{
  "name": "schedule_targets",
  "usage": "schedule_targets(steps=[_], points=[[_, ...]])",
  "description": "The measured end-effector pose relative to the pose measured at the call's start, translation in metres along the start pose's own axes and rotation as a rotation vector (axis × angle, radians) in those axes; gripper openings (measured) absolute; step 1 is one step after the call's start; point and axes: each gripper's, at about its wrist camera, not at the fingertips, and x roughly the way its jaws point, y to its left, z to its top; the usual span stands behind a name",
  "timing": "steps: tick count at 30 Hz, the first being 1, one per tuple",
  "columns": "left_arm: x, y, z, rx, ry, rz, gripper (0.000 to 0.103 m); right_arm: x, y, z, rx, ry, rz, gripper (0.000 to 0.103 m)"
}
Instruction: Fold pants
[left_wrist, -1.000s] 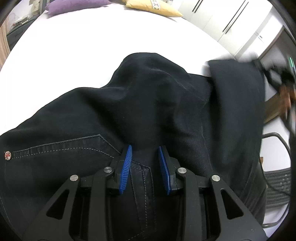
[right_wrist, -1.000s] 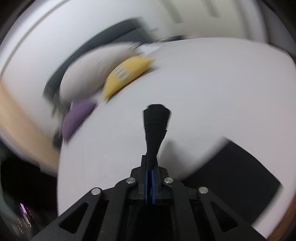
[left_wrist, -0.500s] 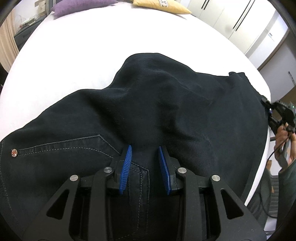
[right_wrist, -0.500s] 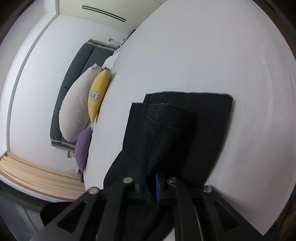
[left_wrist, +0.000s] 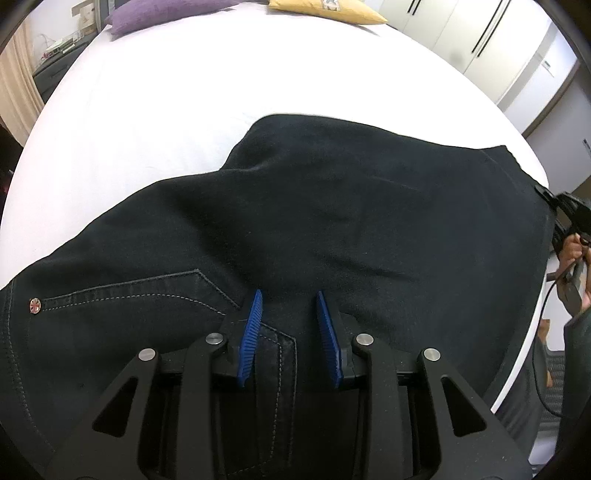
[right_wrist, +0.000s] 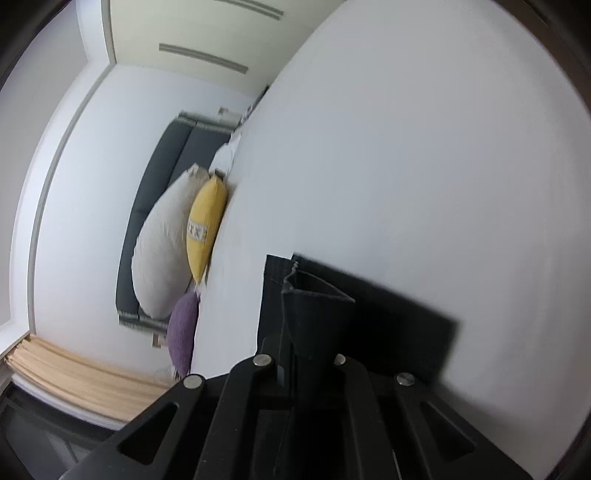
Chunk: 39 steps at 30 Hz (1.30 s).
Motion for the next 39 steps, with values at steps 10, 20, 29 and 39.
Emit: schedule_targets(steps=[10, 20, 29, 39], points=[[0.005, -0.02, 0.001, 0.038, -0.037, -0.022, 0.054, 0.01, -0.025, 0.005, 0.014, 0.08, -0.033, 0.002], [0.009, -0.021, -0.003, 0.061, -0.09, -0.064, 0.054, -0.059, -0.019, 0.038, 0.012, -0.15, -0.157, 0.054], [0.011, -0.017, -0.012, 0.062, -0.103, -0.057, 0.054, -0.022, 0.08, -0.024, -0.428, 0.23, 0.093, 0.049], [-0.022, 0.028, -0.016, -0.047, -0.148, -0.118, 0.055, -0.008, 0.026, 0.012, -0.226, 0.071, -0.237, 0.009]])
